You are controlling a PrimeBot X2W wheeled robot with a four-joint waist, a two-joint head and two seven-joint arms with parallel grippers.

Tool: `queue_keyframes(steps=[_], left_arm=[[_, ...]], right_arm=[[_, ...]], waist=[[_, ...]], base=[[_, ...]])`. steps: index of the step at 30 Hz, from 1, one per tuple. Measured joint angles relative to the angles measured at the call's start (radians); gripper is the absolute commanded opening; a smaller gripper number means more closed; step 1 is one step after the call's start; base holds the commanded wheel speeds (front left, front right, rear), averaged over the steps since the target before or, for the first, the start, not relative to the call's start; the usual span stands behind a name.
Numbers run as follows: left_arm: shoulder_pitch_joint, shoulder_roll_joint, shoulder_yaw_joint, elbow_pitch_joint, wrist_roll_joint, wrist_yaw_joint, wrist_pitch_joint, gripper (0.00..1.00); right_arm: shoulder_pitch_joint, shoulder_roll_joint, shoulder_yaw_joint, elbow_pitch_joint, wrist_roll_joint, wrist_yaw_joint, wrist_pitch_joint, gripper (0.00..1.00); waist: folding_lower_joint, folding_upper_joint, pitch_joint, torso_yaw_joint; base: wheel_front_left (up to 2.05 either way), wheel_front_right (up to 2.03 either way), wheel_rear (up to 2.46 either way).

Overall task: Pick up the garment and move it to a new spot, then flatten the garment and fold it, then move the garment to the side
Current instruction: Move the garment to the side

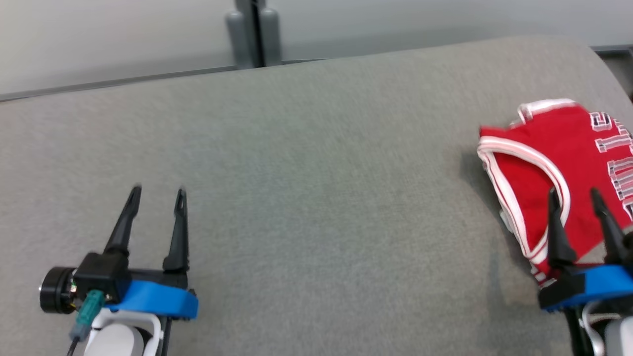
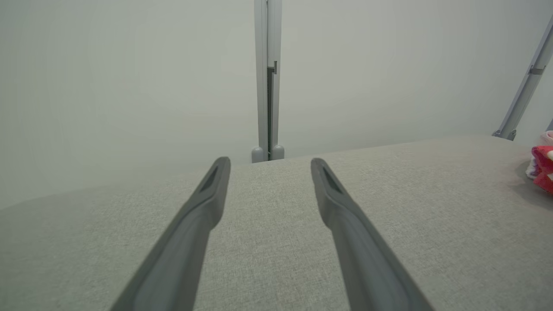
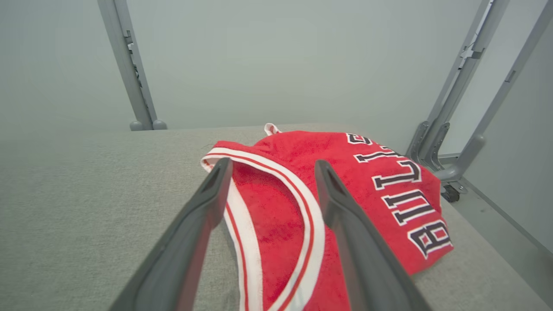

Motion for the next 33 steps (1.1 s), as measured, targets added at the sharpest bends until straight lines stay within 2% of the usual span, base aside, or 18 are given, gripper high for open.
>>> queue_keyframes(steps=[6, 13, 33], left_arm=[[0.054, -0.002, 0.024, 0.03, -0.02, 0.025, -0.007, 1.0], [0.108, 0.005, 0.024, 0.048, -0.023, 0.038, -0.009, 1.0], [0.202, 0.0, 0.003, 0.106, -0.059, 0.034, -0.009, 1.0]], right_arm=[[0.071, 0.042, 0.072, -0.105, 0.002, 0.0, 0.031, 1.0], [0.12, 0.056, 0.102, -0.148, 0.015, 0.0, 0.062, 1.0], [0.278, 0.061, 0.112, -0.22, 0.027, 0.0, 0.131, 1.0]], waist=[[0.0001, 0.0, -0.077, 0.084], [0.0, -0.0001, -0.143, 0.148], [0.0001, 0.0001, -0.242, 0.137]], base=[[0.0, 0.0, 0.0], [0.0, 0.0, 0.0], [0.0, 0.0, 0.0]])
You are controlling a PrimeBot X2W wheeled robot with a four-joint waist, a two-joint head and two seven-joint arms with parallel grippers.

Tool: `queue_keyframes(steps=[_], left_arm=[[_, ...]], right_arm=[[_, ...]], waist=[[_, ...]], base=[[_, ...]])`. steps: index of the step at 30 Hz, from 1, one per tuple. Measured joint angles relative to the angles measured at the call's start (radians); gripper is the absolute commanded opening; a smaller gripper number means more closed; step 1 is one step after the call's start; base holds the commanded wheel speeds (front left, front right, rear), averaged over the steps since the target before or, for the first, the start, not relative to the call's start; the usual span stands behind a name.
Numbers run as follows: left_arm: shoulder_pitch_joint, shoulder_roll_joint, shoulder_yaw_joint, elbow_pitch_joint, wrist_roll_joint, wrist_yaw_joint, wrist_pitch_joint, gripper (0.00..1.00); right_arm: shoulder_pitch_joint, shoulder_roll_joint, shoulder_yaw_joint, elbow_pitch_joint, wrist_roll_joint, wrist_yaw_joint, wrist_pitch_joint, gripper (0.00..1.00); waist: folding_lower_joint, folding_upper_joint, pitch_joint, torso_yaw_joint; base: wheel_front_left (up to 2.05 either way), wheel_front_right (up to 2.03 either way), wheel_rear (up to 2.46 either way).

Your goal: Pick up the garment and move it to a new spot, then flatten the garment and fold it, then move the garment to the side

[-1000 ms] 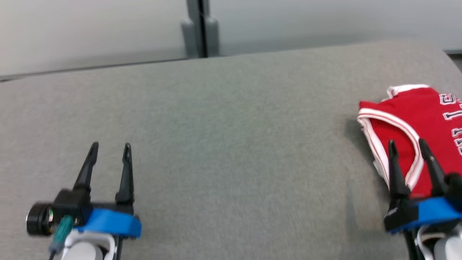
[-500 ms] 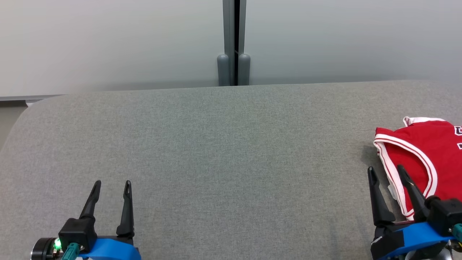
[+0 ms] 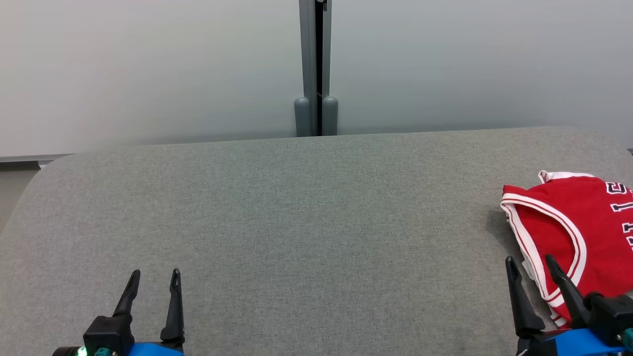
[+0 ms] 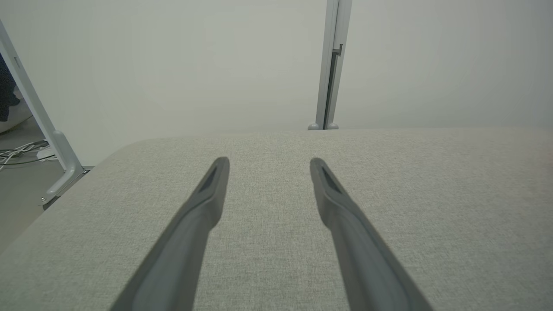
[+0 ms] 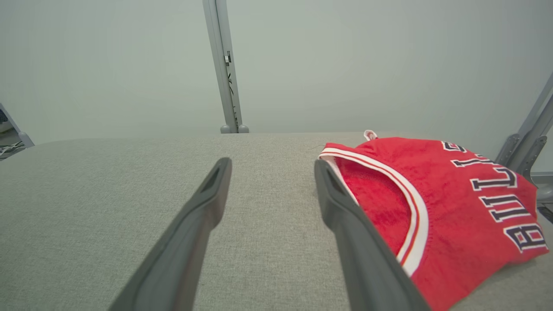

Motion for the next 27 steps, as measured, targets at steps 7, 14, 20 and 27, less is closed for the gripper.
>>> queue_keyframes(steps=[7, 14, 20, 27], left_arm=[[0.0, 0.001, -0.004, 0.004, -0.007, -0.006, 0.0, 1.0], [0.0, 0.002, -0.007, 0.004, -0.012, -0.009, -0.001, 1.0], [0.0, 0.004, -0.011, 0.006, -0.015, -0.009, -0.002, 1.0], [0.0, 0.007, -0.015, 0.008, -0.015, -0.007, -0.002, 1.0]], right_arm=[[0.006, 0.0, 0.0, -0.005, 0.005, 0.0, 0.005, 1.0], [0.006, 0.0, 0.003, -0.006, 0.006, 0.0, 0.007, 1.0], [0.006, 0.0, 0.005, -0.006, 0.009, 0.0, 0.006, 1.0], [0.006, 0.0, 0.006, -0.006, 0.01, 0.0, 0.004, 1.0]], waist=[[0.0, 0.0001, -0.002, 0.002], [0.0, 0.0002, 0.0, 0.003], [0.0001, 0.0002, 0.002, 0.003], [0.0001, 0.0001, 0.004, 0.004]], base=[[0.0, 0.0, 0.0], [0.0, 0.0, 0.0], [0.0, 0.0, 0.0], [0.0, 0.0, 0.0]])
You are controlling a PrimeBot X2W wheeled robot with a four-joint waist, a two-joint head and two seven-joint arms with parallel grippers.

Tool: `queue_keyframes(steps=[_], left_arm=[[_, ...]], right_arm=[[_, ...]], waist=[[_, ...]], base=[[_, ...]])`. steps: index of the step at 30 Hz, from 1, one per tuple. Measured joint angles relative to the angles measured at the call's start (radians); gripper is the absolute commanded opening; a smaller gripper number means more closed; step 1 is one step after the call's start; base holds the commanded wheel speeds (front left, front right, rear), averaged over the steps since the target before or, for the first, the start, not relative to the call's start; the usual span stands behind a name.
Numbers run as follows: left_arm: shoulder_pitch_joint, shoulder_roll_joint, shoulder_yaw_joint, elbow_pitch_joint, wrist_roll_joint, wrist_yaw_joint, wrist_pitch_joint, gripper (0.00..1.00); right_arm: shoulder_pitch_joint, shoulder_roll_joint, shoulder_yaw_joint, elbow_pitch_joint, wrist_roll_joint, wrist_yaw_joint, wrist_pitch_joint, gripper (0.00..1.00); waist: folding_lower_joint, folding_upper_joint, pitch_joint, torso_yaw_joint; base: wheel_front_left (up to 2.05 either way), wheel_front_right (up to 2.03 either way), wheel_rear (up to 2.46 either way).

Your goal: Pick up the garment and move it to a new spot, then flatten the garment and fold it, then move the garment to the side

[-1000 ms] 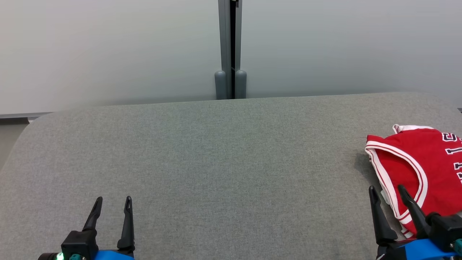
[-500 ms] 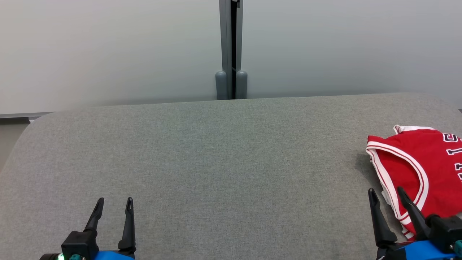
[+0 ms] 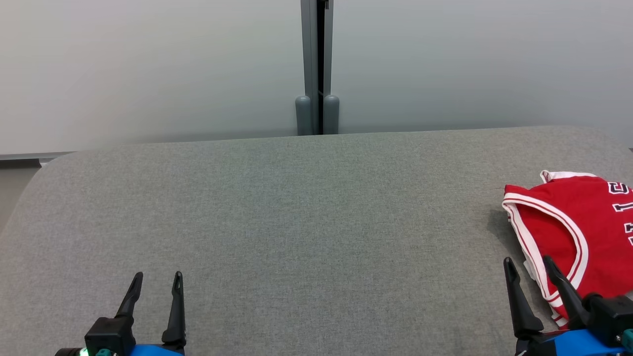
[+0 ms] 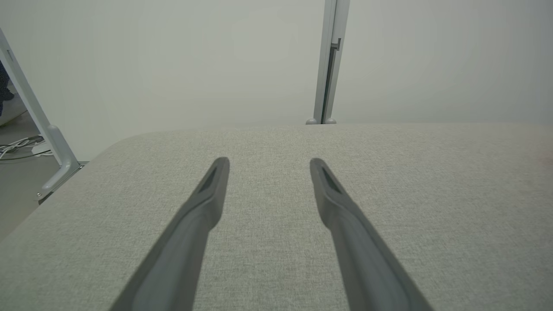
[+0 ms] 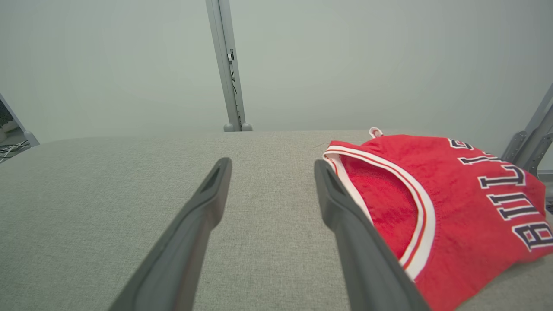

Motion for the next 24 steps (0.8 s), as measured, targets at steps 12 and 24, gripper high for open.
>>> queue_keyframes(steps=[12, 24], left_arm=[[0.012, -0.03, 0.006, 0.019, -0.063, -0.011, 0.02, 0.0], [0.002, -0.066, 0.069, 0.023, -0.253, -0.046, 0.073, 0.0]], right_arm=[[0.0, 0.003, 0.006, 0.036, 0.078, 0.0, 0.001, 0.0], [-0.026, 0.0, 0.009, 0.088, 0.312, 0.0, 0.012, 0.0]], waist=[[0.0003, 0.0, 0.01, 0.003], [0.0003, 0.0, 0.009, 0.003]], base=[[0.0, 0.0, 0.0], [0.0, 0.0, 0.0]])
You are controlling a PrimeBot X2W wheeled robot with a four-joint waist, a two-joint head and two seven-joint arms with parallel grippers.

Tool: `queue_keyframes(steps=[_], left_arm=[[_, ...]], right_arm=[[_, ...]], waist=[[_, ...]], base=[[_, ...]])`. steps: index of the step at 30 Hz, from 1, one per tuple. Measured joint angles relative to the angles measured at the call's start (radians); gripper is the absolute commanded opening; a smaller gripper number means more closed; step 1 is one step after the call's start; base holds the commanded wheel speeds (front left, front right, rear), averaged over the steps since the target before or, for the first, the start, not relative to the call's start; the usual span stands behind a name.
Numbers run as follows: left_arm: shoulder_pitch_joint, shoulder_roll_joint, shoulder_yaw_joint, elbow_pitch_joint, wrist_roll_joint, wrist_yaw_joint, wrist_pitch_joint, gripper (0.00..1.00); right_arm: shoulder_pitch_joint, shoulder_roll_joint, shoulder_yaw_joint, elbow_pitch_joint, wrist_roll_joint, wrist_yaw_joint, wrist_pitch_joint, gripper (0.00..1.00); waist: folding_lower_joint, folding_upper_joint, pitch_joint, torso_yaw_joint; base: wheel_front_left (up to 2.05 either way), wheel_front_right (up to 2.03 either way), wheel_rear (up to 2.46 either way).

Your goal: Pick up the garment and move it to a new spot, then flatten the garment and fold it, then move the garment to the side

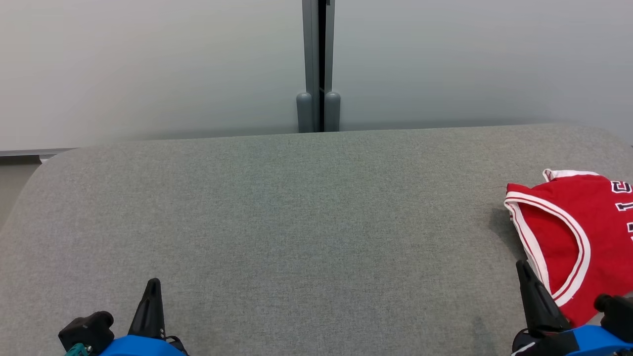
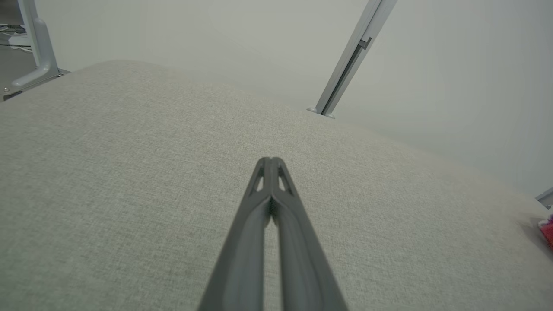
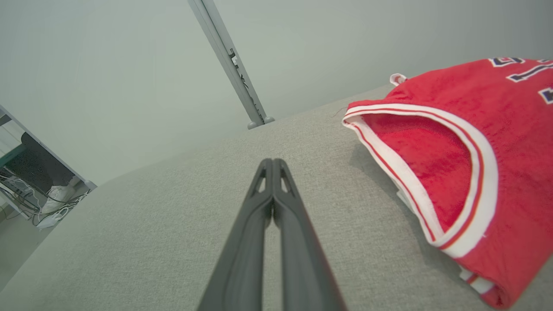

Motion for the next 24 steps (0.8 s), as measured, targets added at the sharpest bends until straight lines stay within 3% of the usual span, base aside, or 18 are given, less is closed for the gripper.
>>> queue_keyframes(steps=[24], left_arm=[[-0.042, -0.063, 0.106, 0.002, -0.304, -0.062, 0.088, 0.0]], right_arm=[[-0.069, -0.006, 0.001, 0.081, 0.372, 0.0, 0.019, 0.0]], waist=[[-0.0001, 0.0, -0.001, 0.0]], base=[[0.0, 0.0, 0.0]])
